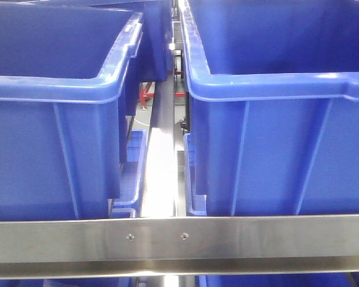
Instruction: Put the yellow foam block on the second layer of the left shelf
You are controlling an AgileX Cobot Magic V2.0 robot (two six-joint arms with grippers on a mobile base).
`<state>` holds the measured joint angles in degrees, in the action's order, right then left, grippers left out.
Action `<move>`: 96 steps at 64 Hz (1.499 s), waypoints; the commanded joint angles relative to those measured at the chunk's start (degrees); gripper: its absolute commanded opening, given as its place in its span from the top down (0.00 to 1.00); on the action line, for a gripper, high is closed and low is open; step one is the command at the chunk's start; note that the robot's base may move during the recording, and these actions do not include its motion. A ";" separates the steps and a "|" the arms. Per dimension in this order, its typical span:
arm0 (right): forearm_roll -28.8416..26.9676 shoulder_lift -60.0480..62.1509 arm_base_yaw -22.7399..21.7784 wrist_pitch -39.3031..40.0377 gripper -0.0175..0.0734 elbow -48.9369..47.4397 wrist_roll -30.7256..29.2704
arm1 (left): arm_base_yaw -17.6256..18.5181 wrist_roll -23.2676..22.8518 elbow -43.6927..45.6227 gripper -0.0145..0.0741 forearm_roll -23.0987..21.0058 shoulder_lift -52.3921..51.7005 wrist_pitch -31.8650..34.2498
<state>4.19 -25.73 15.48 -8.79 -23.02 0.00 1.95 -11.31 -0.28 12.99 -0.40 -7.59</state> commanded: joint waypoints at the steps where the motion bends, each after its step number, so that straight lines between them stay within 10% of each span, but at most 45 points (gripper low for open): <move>1: 0.61 5.36 -0.33 5.19 0.75 0.92 -0.33 | 0.19 -0.22 -1.48 0.68 -0.18 -0.76 5.04; 39: 0.61 11.04 -0.55 5.09 0.75 4.34 -0.33 | 0.19 -0.22 -1.48 0.68 -0.18 -0.76 5.04; 63: -0.42 23.67 -13.54 5.90 0.75 16.48 -0.33 | 0.19 -0.22 -1.48 0.68 -0.18 -0.76 5.04; 96: -0.73 27.32 -14.32 11.12 0.75 23.52 -0.33 | 0.19 -0.22 -1.48 0.68 -0.18 -0.76 5.04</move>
<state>3.56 0.52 1.52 -3.47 1.75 0.00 1.95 -11.31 -0.28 12.99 -0.40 -7.49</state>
